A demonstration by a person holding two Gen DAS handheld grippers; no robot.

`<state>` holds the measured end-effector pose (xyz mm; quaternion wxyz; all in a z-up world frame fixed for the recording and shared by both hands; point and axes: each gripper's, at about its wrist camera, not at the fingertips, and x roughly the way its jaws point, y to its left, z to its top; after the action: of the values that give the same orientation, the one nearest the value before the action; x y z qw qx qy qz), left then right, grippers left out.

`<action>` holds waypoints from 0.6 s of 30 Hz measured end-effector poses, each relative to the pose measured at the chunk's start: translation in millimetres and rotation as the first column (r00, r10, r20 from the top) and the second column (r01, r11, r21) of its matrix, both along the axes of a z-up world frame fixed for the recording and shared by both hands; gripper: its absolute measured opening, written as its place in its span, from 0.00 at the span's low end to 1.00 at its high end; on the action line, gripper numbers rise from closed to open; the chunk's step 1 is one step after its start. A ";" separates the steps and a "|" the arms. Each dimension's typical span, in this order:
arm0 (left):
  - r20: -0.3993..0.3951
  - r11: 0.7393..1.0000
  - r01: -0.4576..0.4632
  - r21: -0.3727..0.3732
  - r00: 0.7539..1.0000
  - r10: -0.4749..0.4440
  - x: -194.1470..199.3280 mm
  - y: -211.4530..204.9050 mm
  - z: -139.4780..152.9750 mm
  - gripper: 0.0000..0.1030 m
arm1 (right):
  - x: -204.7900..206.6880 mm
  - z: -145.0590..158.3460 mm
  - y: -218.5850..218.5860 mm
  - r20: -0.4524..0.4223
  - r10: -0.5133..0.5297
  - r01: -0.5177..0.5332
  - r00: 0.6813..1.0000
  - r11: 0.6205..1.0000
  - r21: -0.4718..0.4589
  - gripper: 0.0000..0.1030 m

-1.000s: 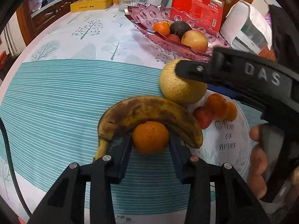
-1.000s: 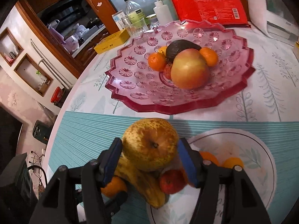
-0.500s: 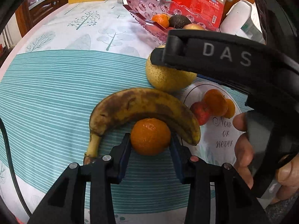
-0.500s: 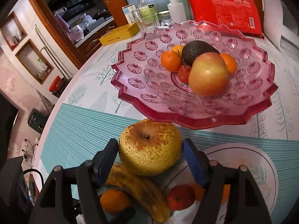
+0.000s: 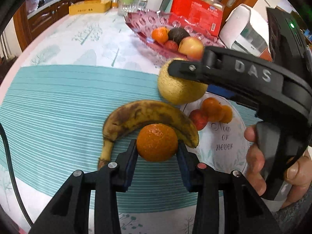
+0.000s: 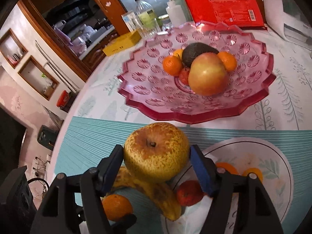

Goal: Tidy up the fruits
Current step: 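Carry the tangerine and yellow pear into the pink bowl and open both tools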

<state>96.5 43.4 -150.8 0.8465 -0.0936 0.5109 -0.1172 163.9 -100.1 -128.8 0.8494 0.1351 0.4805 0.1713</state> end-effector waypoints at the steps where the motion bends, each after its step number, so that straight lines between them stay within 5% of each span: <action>1: 0.007 1.000 -0.003 0.007 1.000 0.003 -1.0 1.8 4.2 0.37 | -3.0 4.0 0.0 0.006 -0.001 0.001 1.000 1.000 -0.001 0.68; 10: 0.056 0.995 -0.062 0.072 0.997 0.058 1.1 25.9 38.9 0.37 | -25.6 30.1 -7.1 0.037 -0.016 0.016 0.999 1.000 0.001 0.68; 18: 0.126 0.995 0.007 0.097 0.992 -0.019 24.6 19.5 115.4 0.37 | -26.1 80.6 -24.3 0.089 -0.047 0.045 0.995 0.999 0.029 0.68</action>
<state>121.1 62.9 -35.4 0.8800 -0.0419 0.4616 -0.1037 137.7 -124.3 -48.2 0.8720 0.1497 0.4363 0.1640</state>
